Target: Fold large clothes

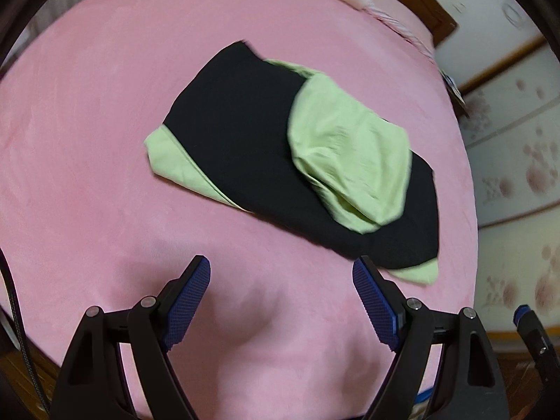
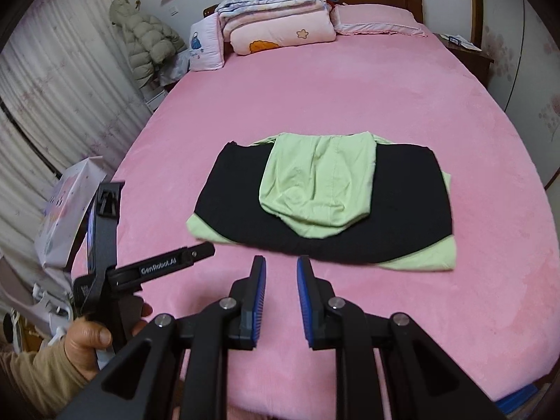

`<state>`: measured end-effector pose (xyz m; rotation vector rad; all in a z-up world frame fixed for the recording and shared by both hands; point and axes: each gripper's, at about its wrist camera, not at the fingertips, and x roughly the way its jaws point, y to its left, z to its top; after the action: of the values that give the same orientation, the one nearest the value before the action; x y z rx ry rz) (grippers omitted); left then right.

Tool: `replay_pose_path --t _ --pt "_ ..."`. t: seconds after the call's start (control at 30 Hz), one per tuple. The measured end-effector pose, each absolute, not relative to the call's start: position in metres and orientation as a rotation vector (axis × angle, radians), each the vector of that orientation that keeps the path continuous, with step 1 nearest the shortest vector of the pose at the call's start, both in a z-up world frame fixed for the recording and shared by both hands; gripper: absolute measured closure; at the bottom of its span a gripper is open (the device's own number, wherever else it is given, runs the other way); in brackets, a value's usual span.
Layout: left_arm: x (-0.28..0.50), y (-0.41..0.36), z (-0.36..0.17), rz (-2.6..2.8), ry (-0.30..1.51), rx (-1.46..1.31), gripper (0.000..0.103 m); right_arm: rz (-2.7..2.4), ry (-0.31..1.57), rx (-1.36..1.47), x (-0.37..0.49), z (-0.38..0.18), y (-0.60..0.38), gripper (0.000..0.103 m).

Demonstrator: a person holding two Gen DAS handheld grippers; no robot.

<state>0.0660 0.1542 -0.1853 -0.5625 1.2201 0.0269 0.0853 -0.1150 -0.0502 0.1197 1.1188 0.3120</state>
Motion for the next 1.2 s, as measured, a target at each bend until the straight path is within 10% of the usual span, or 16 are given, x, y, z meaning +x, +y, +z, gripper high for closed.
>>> replay_pose_path --t 0.77,0.9,1.03,1.2 --pt "0.136 0.237 -0.345 0.073 1.032 -1.104 0.022 0.321 1.160 0.081 0.188 -0.172 -0.046 0.085" --pt "0.155 0.235 -0.338 0.011 0.990 -1.059 0.041 0.305 1.166 0.095 0.197 -0.183 -0.043 0.085" --pt "0.167 0.245 -0.345 -0.019 0.985 -1.084 0.081 0.293 1.154 0.081 0.206 -0.193 -0.040 0.085" --pt "0.174 0.247 -0.341 -0.049 0.996 -1.026 0.093 0.261 1.132 0.043 0.221 -0.205 -0.035 0.085"
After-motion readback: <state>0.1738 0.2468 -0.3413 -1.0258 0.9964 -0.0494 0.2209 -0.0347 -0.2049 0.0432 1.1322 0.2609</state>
